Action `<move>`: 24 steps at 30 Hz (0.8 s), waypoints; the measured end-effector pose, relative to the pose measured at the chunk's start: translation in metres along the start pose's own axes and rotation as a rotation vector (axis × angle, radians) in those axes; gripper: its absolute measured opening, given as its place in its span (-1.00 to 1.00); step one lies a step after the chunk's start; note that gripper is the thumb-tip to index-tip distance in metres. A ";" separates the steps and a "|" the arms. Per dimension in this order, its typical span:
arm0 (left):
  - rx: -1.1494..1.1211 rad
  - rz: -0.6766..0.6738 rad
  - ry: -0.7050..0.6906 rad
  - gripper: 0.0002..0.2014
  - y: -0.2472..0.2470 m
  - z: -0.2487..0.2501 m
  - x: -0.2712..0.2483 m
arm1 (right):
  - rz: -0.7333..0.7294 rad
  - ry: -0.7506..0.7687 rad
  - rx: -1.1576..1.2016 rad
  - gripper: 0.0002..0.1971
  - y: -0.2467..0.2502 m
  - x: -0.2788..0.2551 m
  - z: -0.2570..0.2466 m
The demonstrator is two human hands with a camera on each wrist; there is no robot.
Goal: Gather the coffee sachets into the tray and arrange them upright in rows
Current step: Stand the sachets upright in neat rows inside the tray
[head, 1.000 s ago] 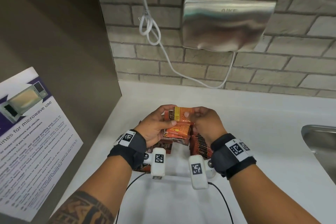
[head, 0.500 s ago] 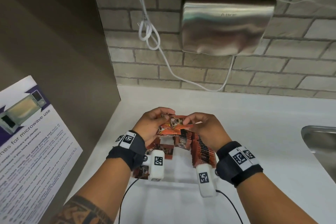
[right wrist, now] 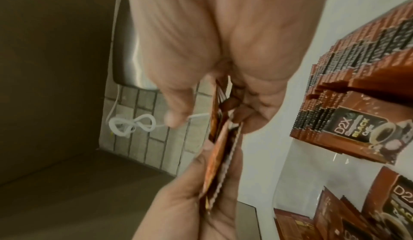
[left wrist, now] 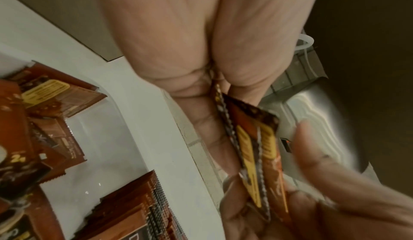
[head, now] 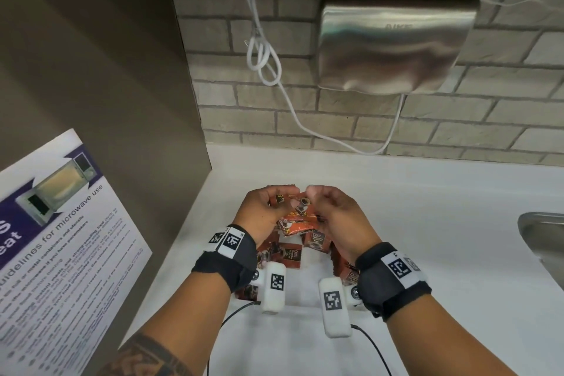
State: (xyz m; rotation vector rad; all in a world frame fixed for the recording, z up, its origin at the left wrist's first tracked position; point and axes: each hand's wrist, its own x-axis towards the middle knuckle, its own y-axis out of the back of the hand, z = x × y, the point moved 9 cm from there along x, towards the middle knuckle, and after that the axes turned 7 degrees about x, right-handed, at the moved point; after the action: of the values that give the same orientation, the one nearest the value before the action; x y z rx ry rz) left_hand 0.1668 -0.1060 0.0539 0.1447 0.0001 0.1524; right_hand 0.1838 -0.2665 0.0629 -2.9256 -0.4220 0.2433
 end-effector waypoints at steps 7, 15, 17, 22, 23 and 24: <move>-0.066 0.032 0.028 -0.80 0.004 0.001 -0.003 | 0.203 0.073 0.302 -0.68 0.018 0.003 -0.020; -0.053 -0.002 0.033 -0.77 0.001 0.000 -0.007 | 0.010 -0.139 -0.077 -0.76 -0.001 -0.004 -0.008; -0.115 -0.054 0.043 -0.68 -0.006 0.001 -0.009 | -0.008 -0.133 -0.071 -0.83 -0.002 -0.006 -0.005; -0.366 -0.239 0.131 -0.53 -0.024 -0.003 -0.018 | 0.086 -0.121 0.019 -0.88 0.009 -0.001 0.002; -0.352 -0.242 0.134 -0.55 -0.025 -0.005 -0.017 | 0.109 -0.103 0.036 -0.87 0.011 0.000 0.000; -0.318 -0.226 0.139 -0.60 -0.024 -0.008 -0.016 | 0.137 -0.062 0.029 -0.85 0.013 0.000 -0.005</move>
State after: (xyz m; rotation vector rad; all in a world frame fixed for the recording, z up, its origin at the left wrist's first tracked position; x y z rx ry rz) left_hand 0.1549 -0.1306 0.0427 -0.1840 0.1296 -0.0646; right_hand 0.1881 -0.2795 0.0651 -2.9277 -0.2248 0.3559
